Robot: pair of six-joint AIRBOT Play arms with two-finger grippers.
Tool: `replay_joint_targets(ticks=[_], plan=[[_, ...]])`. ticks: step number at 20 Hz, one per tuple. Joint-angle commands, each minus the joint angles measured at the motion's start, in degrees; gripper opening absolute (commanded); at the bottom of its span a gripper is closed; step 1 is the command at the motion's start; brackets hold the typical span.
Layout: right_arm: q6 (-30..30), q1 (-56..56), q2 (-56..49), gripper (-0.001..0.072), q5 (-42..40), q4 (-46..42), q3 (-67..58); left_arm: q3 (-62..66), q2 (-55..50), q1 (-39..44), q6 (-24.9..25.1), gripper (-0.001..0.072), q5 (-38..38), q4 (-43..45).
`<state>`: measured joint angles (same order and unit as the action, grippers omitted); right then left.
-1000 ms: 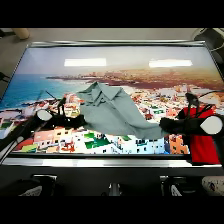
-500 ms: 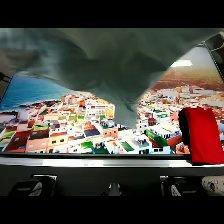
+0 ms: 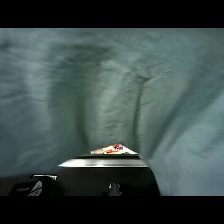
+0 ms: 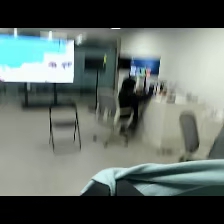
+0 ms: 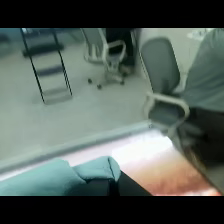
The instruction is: Fold the shirts.
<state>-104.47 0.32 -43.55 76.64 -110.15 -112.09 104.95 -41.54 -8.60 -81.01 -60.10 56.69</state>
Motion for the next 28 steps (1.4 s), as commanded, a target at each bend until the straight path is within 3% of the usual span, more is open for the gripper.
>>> replay_joint_targets(ticks=[1,3,5,8,10,13,15,18,19,21,22,23,25,27,28], plan=[[1.88,-0.04,-7.76,0.0018,9.70,0.22,1.14,-7.48,-3.45,-0.24,-1.73,0.0026,-12.26,7.04],[1.86,-0.04,-15.28,0.0018,10.47,2.21,5.22,-18.97,-4.94,-0.24,-1.75,0.0026,-11.85,7.23],[1.62,-0.04,-24.00,0.0018,6.14,6.12,10.49,-32.26,-6.97,-0.24,-1.73,0.0026,-7.61,7.23],[-4.98,-0.02,-38.95,0.0018,-6.64,14.86,13.53,-47.56,-12.28,-0.28,-1.73,0.0028,7.82,7.23],[-7.61,-0.04,-46.31,0.0019,-15.26,23.08,13.53,-49.77,-18.43,-0.37,-2.71,0.0028,12.22,7.21],[-8.52,-0.02,-52.39,0.0019,-21.64,33.59,13.53,-49.07,-27.71,-0.24,-3.21,0.0028,13.73,4.39],[-8.46,0.07,-54.53,0.0019,-21.75,38.47,13.53,-49.07,-32.17,-0.02,-3.21,0.0029,13.57,1.42],[-8.02,0.55,-56.83,0.0031,-21.05,38.62,13.53,-49.03,-36.28,1.07,-3.23,0.0034,12.66,-0.68],[-8.02,0.42,-56.65,0.0131,-19.74,38.62,13.44,-48.78,-36.33,0.92,-3.26,0.0120,11.67,-1.27],[-2.75,-1.27,-54.75,0.0434,-12.90,38.47,11.78,-45.07,-36.20,-1.79,-2.95,0.0605,2.71,-0.98],[3.54,-3.04,-53.24,0.0502,-7.78,37.99,10.84,-42.56,-36.17,-4.17,-2.73,0.0621,-3.98,-0.07],[7.34,-5.31,-51.76,0.0508,-2.27,36.89,10.64,-40.59,-35.85,-6.88,-2.29,0.0619,-11.41,1.75],[8.39,-10.91,-50.01,0.0486,12.17,35.60,12.20,-42.23,-33.29,-10.84,-2.36,0.0605,-21.97,7.80],[12.66,-14.29,-46.86,0.0485,18.80,35.56,21.42,-51.36,-27.98,-12.31,-2.32,0.0604,-23.08,12.44],[13.05,-15.17,-44.15,0.0485,17.84,36.04,28.26,-57.42,-25.22,-12.39,-1.66,0.0604,-21.20,12.04]])
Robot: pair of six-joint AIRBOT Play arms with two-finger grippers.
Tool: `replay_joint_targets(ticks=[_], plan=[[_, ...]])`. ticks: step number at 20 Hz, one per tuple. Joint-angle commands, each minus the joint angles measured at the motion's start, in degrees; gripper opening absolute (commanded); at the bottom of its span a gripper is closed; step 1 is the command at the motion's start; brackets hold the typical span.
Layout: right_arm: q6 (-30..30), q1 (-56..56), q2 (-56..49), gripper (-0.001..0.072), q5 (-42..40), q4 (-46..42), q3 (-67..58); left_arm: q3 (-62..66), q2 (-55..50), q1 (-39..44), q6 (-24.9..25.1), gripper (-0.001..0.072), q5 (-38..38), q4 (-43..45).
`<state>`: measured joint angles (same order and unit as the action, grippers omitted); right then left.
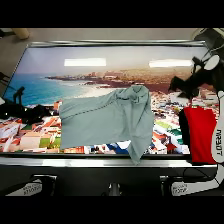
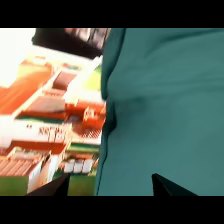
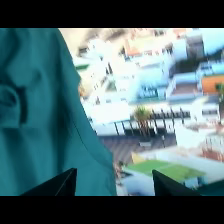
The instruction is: Fold the shirts.
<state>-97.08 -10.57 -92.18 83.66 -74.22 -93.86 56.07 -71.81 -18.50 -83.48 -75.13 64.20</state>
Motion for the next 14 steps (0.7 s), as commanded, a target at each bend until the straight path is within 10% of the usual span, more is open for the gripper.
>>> replay_joint_targets(ticks=[1,11,14], plan=[[6.16,-4.55,7.87,0.0486,7.32,1.38,18.05,-15.13,7.45,-2.19,1.92,0.0605,-3.52,2.84],[12.13,-4.50,17.07,0.0508,-1.79,6.78,43.58,-32.02,9.49,5.77,2.43,0.0505,14.91,-9.40],[14.97,-4.37,17.05,0.0510,-5.49,13.86,49.03,-31.91,9.40,7.65,2.47,0.0099,16.39,-10.10]])
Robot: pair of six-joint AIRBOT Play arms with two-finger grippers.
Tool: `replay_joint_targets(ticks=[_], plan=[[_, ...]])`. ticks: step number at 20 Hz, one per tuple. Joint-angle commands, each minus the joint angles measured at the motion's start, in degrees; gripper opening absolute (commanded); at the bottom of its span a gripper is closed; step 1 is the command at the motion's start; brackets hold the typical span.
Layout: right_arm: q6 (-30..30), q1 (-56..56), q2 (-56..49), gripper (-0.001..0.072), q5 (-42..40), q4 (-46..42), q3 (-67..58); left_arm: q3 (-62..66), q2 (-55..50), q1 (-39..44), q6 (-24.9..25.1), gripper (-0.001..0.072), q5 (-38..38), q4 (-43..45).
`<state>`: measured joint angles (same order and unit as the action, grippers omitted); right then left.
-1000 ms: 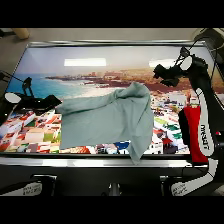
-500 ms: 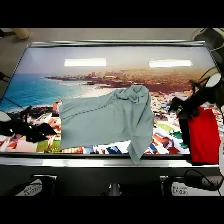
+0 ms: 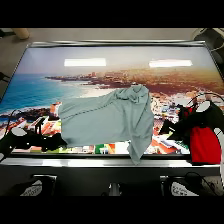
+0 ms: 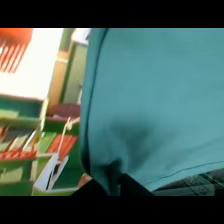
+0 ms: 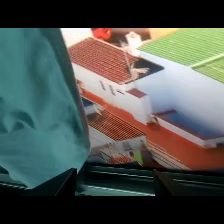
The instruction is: Fold the shirts.
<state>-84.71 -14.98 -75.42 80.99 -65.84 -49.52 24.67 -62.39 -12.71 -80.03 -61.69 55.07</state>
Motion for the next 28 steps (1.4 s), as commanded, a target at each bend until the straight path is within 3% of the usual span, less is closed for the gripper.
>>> replay_joint_targets(ticks=[1,4,7,9,10,11,12,16,20,22,24,28], plan=[[3.21,0.92,0.28,0.0510,-4.76,6.80,6.62,-0.33,0.04,1.79,-0.96,0.0030,2.84,-0.94],[3.89,7.37,0.22,0.0506,-13.09,6.43,10.34,0.74,0.81,1.73,-0.96,0.0030,2.10,-0.92],[-1.31,10.64,0.04,0.0481,-21.53,6.99,10.47,2.21,2.54,1.73,-0.98,0.0029,0.63,-0.94],[-1.60,12.00,-0.48,0.0414,-21.20,8.72,10.47,3.26,3.65,1.73,-1.01,0.0030,0.68,-0.96],[-0.85,12.11,-0.66,0.0324,-20.59,9.99,10.47,4.20,3.91,1.73,-1.03,0.0030,0.63,-0.96],[0.17,12.07,-0.55,0.0144,-19.26,10.84,10.10,5.64,4.02,1.70,-1.01,0.0029,0.20,-0.94],[0.59,11.87,0.04,0.0017,-16.70,10.43,8.63,8.11,4.37,1.70,-0.98,0.0028,-0.50,-0.90],[2.14,8.24,9.84,0.0015,-11.39,6.56,-11.93,30.53,11.74,1.70,-0.94,0.0025,0.04,-0.90],[2.23,-0.33,25.35,0.0016,-22.64,0.48,-45.70,69.40,18.80,1.70,-0.98,0.0026,8.70,4.50],[2.29,-1.20,32.26,0.0016,-25.44,-6.01,-55.28,83.60,20.44,1.70,-2.38,0.0026,9.25,9.62],[0.85,-1.22,37.27,0.0016,-25.24,-7.02,-57.29,88.63,22.29,1.73,-6.51,0.0026,9.14,9.94],[0.02,-1.22,38.80,0.0017,-20.90,-9.05,-57.29,88.65,23.61,1.73,-6.58,0.0026,4.09,12.41]])
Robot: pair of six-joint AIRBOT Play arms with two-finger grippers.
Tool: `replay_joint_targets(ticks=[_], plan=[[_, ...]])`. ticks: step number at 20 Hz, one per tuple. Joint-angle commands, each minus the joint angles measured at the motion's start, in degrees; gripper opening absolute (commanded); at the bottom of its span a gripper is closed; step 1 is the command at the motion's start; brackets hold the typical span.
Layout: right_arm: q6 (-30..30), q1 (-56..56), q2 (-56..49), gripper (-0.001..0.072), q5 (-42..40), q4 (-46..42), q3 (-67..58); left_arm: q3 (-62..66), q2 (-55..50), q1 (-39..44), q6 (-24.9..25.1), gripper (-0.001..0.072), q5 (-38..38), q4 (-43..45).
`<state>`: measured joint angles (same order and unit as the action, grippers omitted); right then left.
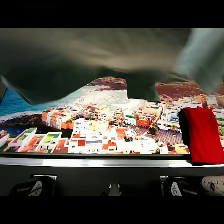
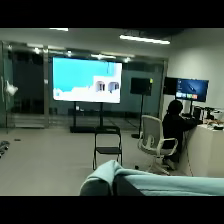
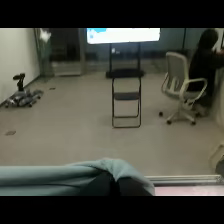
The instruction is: Fold the shirts.
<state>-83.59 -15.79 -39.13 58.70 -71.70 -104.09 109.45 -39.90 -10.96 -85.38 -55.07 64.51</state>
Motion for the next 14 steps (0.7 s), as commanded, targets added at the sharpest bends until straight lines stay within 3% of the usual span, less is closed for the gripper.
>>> replay_joint_targets(ticks=[1,5,9,12,14], plan=[[-3.23,-0.42,1.62,0.0017,2.78,-3.13,-2.71,3.87,0.39,-0.02,-1.20,0.0026,-4.28,3.87],[-4.07,-0.42,-6.86,0.0017,14.43,-3.45,-2.71,-1.44,-4.98,-0.02,-1.18,0.0026,-12.98,4.33],[-3.63,-0.39,-25.40,0.0014,33.62,-1.09,0.07,-21.05,-13.03,-0.02,1.07,0.0026,-14.80,4.35],[-3.61,4.55,-38.99,0.0014,30.53,-1.84,5.75,-36.89,-21.51,-0.02,1.62,0.0027,-9.16,4.35],[-3.93,9.81,-48.33,0.0015,24.81,-3.15,6.14,-40.94,-28.44,-0.02,1.60,0.0027,-4.09,4.28]])
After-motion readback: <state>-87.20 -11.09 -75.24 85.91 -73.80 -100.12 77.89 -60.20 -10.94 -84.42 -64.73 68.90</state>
